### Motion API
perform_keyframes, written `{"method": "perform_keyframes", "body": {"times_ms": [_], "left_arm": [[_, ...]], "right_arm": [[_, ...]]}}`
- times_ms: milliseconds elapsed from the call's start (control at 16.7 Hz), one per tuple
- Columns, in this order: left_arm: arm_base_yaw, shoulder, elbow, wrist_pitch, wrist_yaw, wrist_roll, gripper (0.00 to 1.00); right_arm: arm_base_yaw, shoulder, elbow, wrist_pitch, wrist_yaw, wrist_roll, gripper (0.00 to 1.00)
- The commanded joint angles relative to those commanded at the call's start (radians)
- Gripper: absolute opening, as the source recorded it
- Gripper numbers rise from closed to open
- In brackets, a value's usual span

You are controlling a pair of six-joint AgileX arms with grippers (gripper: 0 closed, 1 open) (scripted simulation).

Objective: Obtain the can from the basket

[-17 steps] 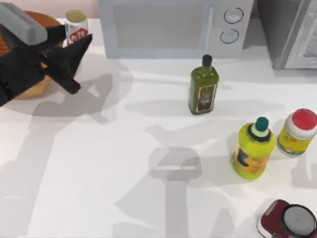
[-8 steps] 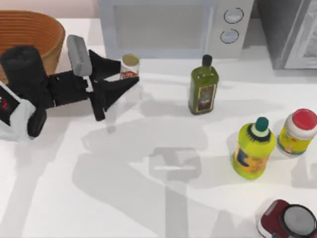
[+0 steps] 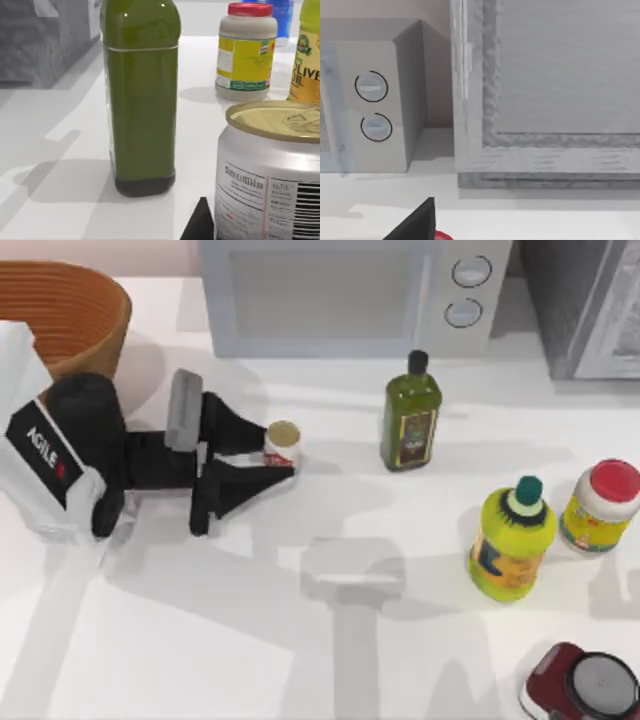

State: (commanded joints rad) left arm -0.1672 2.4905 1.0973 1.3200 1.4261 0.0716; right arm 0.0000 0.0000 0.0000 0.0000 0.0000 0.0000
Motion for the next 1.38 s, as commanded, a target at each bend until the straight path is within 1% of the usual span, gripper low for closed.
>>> {"method": "perform_keyframes", "body": {"times_ms": [180,480,1260,1320,1380], "left_arm": [[0.003,0.024,0.019,0.008,0.029,0.000,0.00],[0.003,0.024,0.019,0.008,0.029,0.000,0.00],[0.003,0.024,0.019,0.008,0.029,0.000,0.98],[0.003,0.024,0.019,0.008,0.029,0.000,1.00],[0.003,0.024,0.019,0.008,0.029,0.000,1.00]], "right_arm": [[0.000,0.000,0.000,0.000,0.000,0.000,1.00],[0.000,0.000,0.000,0.000,0.000,0.000,1.00],[0.000,0.000,0.000,0.000,0.000,0.000,1.00],[0.000,0.000,0.000,0.000,0.000,0.000,1.00],[0.000,0.000,0.000,0.000,0.000,0.000,1.00]]}}
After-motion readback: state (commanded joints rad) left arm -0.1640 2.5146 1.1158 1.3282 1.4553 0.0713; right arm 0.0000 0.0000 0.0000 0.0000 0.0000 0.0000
